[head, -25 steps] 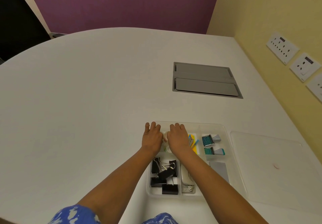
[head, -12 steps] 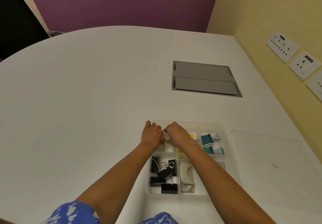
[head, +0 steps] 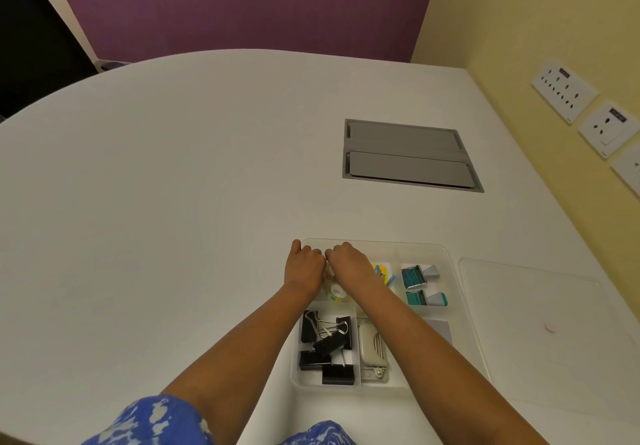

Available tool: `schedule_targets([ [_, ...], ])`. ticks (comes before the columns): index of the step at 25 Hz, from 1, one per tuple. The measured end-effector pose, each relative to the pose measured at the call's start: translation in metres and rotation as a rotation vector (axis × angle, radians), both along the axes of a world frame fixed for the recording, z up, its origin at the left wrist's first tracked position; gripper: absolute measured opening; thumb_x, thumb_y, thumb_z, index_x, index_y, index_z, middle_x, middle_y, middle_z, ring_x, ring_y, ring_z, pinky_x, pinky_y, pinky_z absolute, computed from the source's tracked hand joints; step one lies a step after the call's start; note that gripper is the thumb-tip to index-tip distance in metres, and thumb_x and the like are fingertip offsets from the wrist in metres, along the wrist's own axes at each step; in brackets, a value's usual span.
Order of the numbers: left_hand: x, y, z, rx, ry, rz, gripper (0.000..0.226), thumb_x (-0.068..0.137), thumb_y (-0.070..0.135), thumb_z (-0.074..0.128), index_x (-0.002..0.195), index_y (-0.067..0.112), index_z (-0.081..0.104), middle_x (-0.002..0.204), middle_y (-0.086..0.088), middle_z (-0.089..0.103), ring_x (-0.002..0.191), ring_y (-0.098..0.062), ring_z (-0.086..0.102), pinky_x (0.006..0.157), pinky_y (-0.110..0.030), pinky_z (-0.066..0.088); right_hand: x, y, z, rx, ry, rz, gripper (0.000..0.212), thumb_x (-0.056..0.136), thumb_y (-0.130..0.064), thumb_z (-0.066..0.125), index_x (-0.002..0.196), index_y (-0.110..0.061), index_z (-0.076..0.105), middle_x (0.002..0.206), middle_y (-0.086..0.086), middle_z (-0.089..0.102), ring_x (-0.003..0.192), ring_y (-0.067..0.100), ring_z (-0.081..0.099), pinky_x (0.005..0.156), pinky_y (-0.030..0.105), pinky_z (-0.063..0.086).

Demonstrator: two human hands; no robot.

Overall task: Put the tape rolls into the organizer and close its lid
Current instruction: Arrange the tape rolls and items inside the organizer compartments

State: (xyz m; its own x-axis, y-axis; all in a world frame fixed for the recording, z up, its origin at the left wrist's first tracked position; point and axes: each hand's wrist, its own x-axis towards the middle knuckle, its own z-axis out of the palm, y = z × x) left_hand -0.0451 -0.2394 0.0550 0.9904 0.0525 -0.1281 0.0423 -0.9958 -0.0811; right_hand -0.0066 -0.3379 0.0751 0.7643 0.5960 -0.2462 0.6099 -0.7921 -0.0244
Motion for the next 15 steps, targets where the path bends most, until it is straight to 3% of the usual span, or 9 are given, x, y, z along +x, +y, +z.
schedule_targets([
  [6,-0.002,0.002,0.001,0.020,0.003,-0.026,0.023,0.096,0.026,0.052,0.110,0.015,0.068,0.112,-0.001,0.067,0.110,-0.020,0.056,0.106,-0.035,0.027,-0.004,-0.007,0.002,0.092,0.058,-0.045,0.036,0.091,-0.005,0.055,0.126,-0.006,0.049,0.121,0.017,0.058,0.116,0.030,0.052,0.087,0.039,0.048],
  [10,-0.009,0.005,0.002,-0.020,-0.050,-0.051,0.029,0.095,0.029,0.054,0.120,0.017,0.065,0.124,0.000,0.063,0.118,-0.019,0.052,0.109,-0.036,0.024,-0.006,-0.019,0.011,0.216,0.161,-0.077,0.028,0.085,-0.007,0.065,0.113,-0.009,0.064,0.117,0.013,0.063,0.111,0.027,0.057,0.090,0.035,0.047],
  [15,-0.019,0.003,0.006,-0.039,-0.055,-0.050,0.027,0.093,0.034,0.056,0.112,0.020,0.070,0.114,-0.002,0.069,0.115,-0.019,0.051,0.106,-0.035,0.026,-0.015,-0.024,0.016,0.151,0.263,0.024,0.034,0.081,-0.010,0.071,0.115,-0.014,0.068,0.120,0.009,0.064,0.112,0.024,0.059,0.090,0.031,0.046],
])
